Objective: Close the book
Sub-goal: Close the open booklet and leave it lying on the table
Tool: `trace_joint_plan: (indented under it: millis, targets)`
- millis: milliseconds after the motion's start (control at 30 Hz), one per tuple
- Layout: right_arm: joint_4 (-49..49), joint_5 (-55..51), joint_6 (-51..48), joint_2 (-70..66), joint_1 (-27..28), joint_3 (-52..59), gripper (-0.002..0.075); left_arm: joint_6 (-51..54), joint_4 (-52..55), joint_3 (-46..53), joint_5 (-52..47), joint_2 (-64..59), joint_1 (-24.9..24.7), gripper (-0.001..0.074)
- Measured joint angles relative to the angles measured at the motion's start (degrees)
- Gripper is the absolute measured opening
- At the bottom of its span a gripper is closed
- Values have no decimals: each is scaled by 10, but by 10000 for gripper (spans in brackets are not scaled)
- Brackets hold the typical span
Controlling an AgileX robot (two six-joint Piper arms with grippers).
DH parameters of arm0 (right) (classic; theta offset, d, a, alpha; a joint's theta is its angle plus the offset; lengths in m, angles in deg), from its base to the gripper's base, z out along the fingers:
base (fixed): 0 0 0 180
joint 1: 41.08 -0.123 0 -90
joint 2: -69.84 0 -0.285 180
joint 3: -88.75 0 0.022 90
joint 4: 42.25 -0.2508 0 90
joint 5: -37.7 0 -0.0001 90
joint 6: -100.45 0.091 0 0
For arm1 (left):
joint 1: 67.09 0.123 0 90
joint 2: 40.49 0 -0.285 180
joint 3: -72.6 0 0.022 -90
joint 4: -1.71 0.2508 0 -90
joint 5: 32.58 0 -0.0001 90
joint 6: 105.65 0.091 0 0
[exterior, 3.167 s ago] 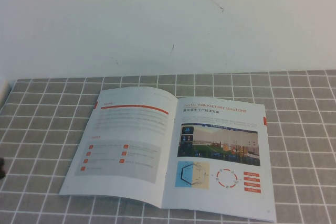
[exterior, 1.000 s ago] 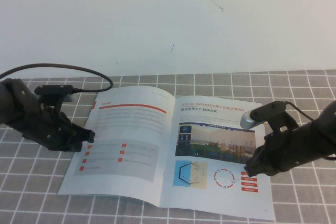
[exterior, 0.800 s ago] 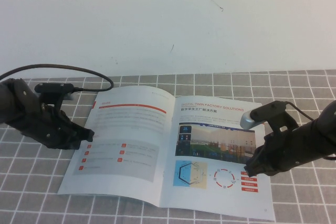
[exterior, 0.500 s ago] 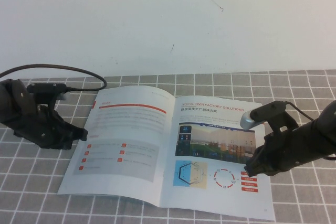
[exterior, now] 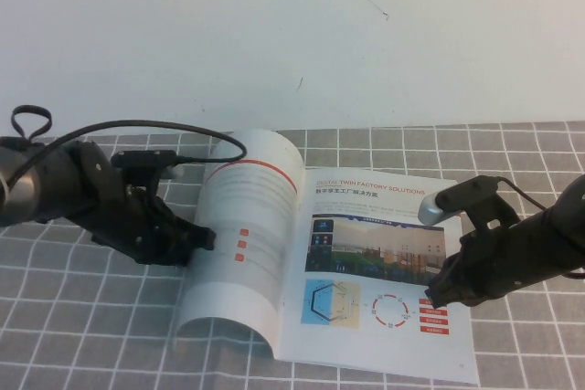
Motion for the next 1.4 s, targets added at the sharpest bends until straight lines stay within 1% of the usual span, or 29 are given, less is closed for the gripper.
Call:
trace_joint_plan:
  millis: [167, 300, 400, 500, 567, 700, 800, 867, 1000, 1133, 1300, 1400]
  targets:
    - [0, 0, 0, 0, 0, 0, -3, 41, -96, 4, -4, 21, -57, -4]
    - [0, 5, 0, 0, 0, 0, -3, 131, -218, 4, 8, 58, -96, -4]
    - [10, 10, 0, 4, 3, 0, -3, 207, -295, 4, 8, 84, -112, -4]
    - [44, 11, 4, 31, 21, 5, -3, 232, -312, 4, 3, 104, -115, -4]
    - [62, 10, 11, 63, 47, 6, -3, 231, -287, 4, -2, 120, -114, -4]
    - [71, -6, 27, 155, 101, 6, -3, 196, -200, 5, -17, 167, -106, -4]
    - [77, -35, 20, 215, 120, 6, -3, 167, -132, 6, -28, 208, -105, -4]
    - [84, -64, 4, 251, 124, 6, -3, 145, -82, 9, -32, 239, -105, -4]
    - [130, -131, -3, 326, 124, 6, -3, 76, 27, 26, -32, 308, -102, -4]
    - [194, -179, 38, 389, 124, 7, -3, 10, 115, 70, -28, 384, -87, -4]
    - [293, -227, 125, 462, 124, 13, -3, -36, 157, 166, 14, 497, -54, -4]
    - [318, -236, 155, 506, 125, 26, -3, -38, 163, 227, 35, 570, -49, -4]
